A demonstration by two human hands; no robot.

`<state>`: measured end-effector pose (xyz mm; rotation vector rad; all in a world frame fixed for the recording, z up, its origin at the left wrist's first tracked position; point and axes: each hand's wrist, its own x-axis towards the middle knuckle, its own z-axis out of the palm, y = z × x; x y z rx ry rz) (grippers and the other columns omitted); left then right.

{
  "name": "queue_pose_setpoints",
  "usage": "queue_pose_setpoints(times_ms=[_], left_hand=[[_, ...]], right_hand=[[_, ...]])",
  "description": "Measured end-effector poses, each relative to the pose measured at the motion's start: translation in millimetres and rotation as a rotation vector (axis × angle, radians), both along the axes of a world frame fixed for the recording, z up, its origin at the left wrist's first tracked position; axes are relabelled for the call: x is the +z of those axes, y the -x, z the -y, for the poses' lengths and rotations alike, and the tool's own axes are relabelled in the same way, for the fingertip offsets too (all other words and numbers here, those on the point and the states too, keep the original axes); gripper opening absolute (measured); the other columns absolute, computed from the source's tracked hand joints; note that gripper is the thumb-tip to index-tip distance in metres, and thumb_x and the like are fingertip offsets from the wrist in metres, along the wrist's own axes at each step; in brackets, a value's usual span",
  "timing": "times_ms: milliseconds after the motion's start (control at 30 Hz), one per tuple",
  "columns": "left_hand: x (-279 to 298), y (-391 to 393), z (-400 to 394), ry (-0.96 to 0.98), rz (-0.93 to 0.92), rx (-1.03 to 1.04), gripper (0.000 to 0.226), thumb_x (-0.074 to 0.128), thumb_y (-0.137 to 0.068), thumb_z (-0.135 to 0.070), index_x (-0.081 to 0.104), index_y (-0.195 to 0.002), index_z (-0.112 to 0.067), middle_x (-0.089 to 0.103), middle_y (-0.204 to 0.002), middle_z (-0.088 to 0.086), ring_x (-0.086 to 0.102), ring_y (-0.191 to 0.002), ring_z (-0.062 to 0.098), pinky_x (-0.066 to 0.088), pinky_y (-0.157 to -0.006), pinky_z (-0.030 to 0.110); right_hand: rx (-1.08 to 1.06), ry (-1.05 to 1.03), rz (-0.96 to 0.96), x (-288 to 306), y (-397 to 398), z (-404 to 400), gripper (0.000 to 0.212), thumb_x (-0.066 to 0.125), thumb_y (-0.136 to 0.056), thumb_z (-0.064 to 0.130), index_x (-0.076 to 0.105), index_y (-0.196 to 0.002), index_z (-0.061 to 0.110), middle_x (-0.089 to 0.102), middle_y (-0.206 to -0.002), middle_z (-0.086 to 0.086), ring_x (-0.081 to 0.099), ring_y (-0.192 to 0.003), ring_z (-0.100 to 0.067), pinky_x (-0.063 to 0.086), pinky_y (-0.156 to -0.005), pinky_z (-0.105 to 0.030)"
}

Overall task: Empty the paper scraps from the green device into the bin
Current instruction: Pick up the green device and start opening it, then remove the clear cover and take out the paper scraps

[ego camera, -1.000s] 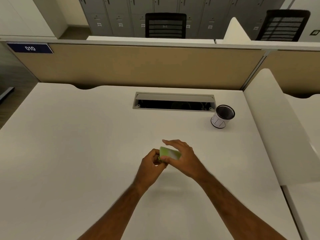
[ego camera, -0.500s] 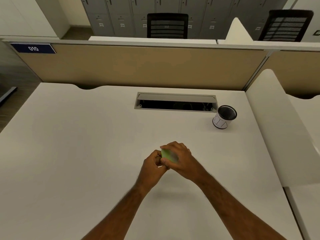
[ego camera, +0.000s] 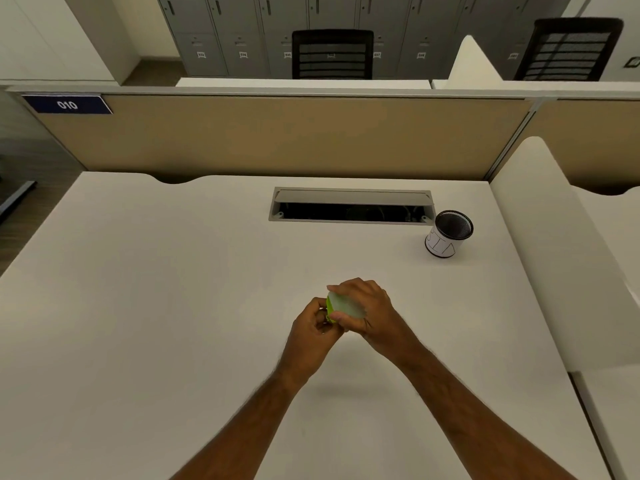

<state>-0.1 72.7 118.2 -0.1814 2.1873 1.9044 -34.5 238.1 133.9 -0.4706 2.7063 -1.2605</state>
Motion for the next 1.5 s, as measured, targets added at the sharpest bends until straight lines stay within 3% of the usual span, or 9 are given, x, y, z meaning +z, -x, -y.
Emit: queue_pose_setpoints(times_ms=[233, 400, 533, 833, 933, 1100, 1267, 1367, 1500], left_hand=[[1.2, -2.6, -1.2, -0.057, 0.033, 0.016, 0.024, 0.078, -0.095, -0.019, 0.067, -0.116, -0.027, 0.084, -0.106, -0.004, 0.081, -0.100, 0.013, 0.062, -0.094, 0.032], [0.2, -3.4, -1.0, -0.071, 0.042, 0.025, 0.029, 0.079, -0.094, -0.016, 0.067, -0.119, -0.023, 0.084, -0.110, -0.004, 0.080, -0.103, 0.016, 0.063, -0.096, 0.035], [-0.4, -3.4, 1.8, -0.090, 0.057, 0.023, 0.030, 0.078, -0.095, -0.013, 0.066, -0.120, -0.021, 0.084, -0.112, -0.006, 0.079, -0.106, 0.015, 0.061, -0.097, 0.032], [-6.6, -4.6, 3.9, -0.095, 0.076, 0.027, 0.030, 0.076, -0.096, -0.010, 0.066, -0.122, -0.023, 0.083, -0.114, -0.005, 0.078, -0.108, 0.015, 0.061, -0.097, 0.031], [-7.9, -4.2, 4.9, -0.102, 0.082, 0.038, 0.031, 0.075, -0.096, -0.008, 0.066, -0.120, -0.026, 0.083, -0.114, -0.005, 0.078, -0.108, 0.016, 0.061, -0.097, 0.031], [-8.9, -3.3, 5.9, -0.113, 0.089, 0.056, 0.033, 0.074, -0.097, -0.006, 0.066, -0.119, -0.027, 0.083, -0.114, -0.003, 0.078, -0.109, 0.019, 0.060, -0.097, 0.030], [-10.2, -2.5, 7.4, -0.121, 0.100, 0.065, 0.035, 0.070, -0.098, -0.002, 0.065, -0.121, -0.027, 0.083, -0.114, -0.001, 0.078, -0.109, 0.022, 0.060, -0.096, 0.030], [-11.2, -2.6, 7.4, -0.127, 0.107, 0.067, 0.034, 0.070, -0.098, -0.001, 0.065, -0.122, -0.026, 0.083, -0.113, 0.000, 0.078, -0.109, 0.025, 0.060, -0.099, 0.035], [-9.3, -2.0, 7.3, -0.136, 0.109, 0.065, 0.034, 0.069, -0.099, -0.002, 0.065, -0.122, -0.026, 0.084, -0.112, -0.003, 0.078, -0.109, 0.023, 0.060, -0.099, 0.034]], right_hand=[[-0.093, 0.262, 0.033, 10.7, 1.2, -3.8, 0.053, 0.054, -0.094, 0.061, 0.065, -0.136, 0.031, 0.062, -0.126, 0.020, 0.055, -0.123, -0.010, 0.044, -0.104, -0.029], [-0.201, 0.562, 0.120, 21.8, 1.2, -7.5, 0.051, 0.050, -0.098, 0.050, 0.068, -0.133, 0.018, 0.068, -0.126, 0.001, 0.066, -0.116, -0.010, 0.056, -0.091, -0.026], [-0.340, 0.680, 0.186, 15.9, 5.5, -11.9, 0.054, 0.039, -0.101, 0.058, 0.068, -0.132, 0.024, 0.072, -0.120, -0.002, 0.067, -0.104, -0.016, 0.059, -0.085, -0.032], [-0.535, 1.044, 0.559, -7.1, 13.3, -31.1, 0.079, 0.036, -0.093, 0.075, 0.065, -0.135, 0.015, 0.071, -0.123, -0.012, 0.067, -0.107, -0.024, 0.057, -0.092, -0.047], [-0.571, 1.131, 0.630, -20.8, 12.6, -38.2, 0.059, 0.039, -0.105, 0.054, 0.061, -0.136, 0.010, 0.069, -0.123, -0.015, 0.065, -0.108, -0.027, 0.056, -0.086, -0.043], [-0.682, 0.929, 0.625, -52.9, 4.1, -40.9, 0.027, 0.048, -0.103, 0.008, 0.058, -0.128, 0.004, 0.073, -0.118, -0.018, 0.072, -0.103, -0.031, 0.059, -0.077, -0.035], [-0.699, 0.449, 0.600, -84.8, -1.9, -43.9, 0.025, 0.050, -0.099, 0.006, 0.066, -0.118, 0.009, 0.073, -0.106, -0.013, 0.067, -0.083, -0.020, 0.050, -0.067, -0.029], [-0.694, 0.280, 0.590, -95.0, -4.4, -44.7, 0.024, 0.051, -0.100, 0.009, 0.066, -0.119, 0.005, 0.071, -0.109, -0.015, 0.066, -0.091, -0.029, 0.050, -0.072, -0.032], [-0.686, 0.116, 0.546, -96.1, -6.2, -45.4, 0.021, 0.056, -0.096, 0.005, 0.063, -0.115, 0.000, 0.067, -0.110, -0.014, 0.060, -0.092, -0.028, 0.042, -0.062, -0.026]])
